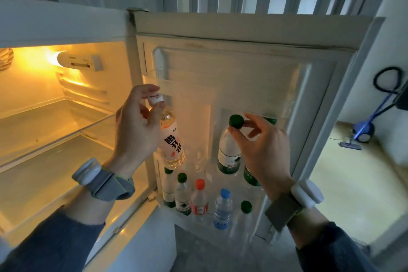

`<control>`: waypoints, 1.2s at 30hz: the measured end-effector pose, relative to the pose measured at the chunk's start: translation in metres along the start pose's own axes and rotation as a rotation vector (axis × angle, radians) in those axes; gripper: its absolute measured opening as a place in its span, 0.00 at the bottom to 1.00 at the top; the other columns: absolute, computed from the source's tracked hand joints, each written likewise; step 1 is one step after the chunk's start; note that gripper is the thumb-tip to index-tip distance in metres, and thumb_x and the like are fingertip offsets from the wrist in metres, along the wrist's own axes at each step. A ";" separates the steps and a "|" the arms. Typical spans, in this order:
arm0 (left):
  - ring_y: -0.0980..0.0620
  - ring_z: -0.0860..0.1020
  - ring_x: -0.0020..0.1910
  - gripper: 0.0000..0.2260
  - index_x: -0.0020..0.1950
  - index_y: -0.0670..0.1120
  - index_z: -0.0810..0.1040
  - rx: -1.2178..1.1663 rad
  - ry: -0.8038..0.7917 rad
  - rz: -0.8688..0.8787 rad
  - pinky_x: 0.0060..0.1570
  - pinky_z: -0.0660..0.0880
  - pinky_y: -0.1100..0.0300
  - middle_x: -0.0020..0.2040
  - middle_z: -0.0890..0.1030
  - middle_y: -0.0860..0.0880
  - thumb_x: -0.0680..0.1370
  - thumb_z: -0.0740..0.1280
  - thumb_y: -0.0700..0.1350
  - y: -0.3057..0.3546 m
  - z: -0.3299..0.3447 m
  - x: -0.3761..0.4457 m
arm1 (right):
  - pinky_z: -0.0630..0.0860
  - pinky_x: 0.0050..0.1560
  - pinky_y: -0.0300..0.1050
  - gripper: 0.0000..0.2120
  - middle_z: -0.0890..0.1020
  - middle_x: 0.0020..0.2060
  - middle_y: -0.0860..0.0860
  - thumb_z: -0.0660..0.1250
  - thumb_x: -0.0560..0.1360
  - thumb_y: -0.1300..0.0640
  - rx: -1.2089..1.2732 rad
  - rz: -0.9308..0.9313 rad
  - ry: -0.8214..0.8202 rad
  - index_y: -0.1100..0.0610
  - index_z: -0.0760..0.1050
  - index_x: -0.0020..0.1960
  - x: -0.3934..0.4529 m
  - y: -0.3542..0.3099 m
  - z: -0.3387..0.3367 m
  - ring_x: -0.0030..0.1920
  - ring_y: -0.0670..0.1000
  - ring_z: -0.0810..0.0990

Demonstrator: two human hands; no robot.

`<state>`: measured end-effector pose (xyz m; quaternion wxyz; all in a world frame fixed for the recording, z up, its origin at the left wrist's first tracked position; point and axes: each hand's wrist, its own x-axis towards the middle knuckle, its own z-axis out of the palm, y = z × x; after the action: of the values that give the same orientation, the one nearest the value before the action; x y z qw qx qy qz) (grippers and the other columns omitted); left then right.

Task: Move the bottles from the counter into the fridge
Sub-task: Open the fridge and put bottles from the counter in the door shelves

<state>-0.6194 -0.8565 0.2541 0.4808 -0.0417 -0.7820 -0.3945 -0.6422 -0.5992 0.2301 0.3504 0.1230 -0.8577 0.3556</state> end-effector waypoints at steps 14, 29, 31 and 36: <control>0.52 0.72 0.36 0.23 0.53 0.45 0.60 -0.184 0.160 -0.147 0.38 0.71 0.63 0.52 0.82 0.50 0.76 0.76 0.46 -0.007 0.035 0.014 | 0.84 0.45 0.54 0.16 0.85 0.56 0.41 0.69 0.78 0.39 0.166 0.154 0.062 0.50 0.82 0.58 0.011 0.006 0.015 0.36 0.46 0.86; 0.51 0.70 0.32 0.25 0.43 0.56 0.60 -0.290 0.346 -0.242 0.37 0.73 0.54 0.48 0.83 0.50 0.72 0.80 0.49 -0.016 0.053 0.013 | 0.84 0.46 0.55 0.18 0.86 0.54 0.42 0.71 0.76 0.40 0.122 0.179 0.065 0.48 0.82 0.61 0.015 0.012 0.012 0.40 0.50 0.86; 0.51 0.70 0.33 0.24 0.43 0.58 0.62 -0.281 0.346 -0.246 0.37 0.73 0.55 0.48 0.82 0.49 0.72 0.80 0.50 -0.017 0.055 0.011 | 0.85 0.46 0.54 0.19 0.86 0.53 0.45 0.71 0.76 0.40 0.114 0.181 0.063 0.50 0.82 0.62 0.015 0.014 0.012 0.39 0.50 0.86; 0.52 0.72 0.33 0.19 0.45 0.57 0.68 -0.267 0.310 -0.297 0.36 0.75 0.49 0.39 0.73 0.54 0.71 0.80 0.52 -0.021 0.064 0.005 | 0.85 0.46 0.53 0.20 0.86 0.53 0.45 0.70 0.77 0.41 0.112 0.167 0.054 0.50 0.81 0.64 0.015 0.013 0.011 0.41 0.50 0.86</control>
<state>-0.6776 -0.8304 0.2314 0.5218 0.0716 -0.6376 -0.5623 -0.6648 -0.5965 0.2282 0.3350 0.0608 -0.8342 0.4339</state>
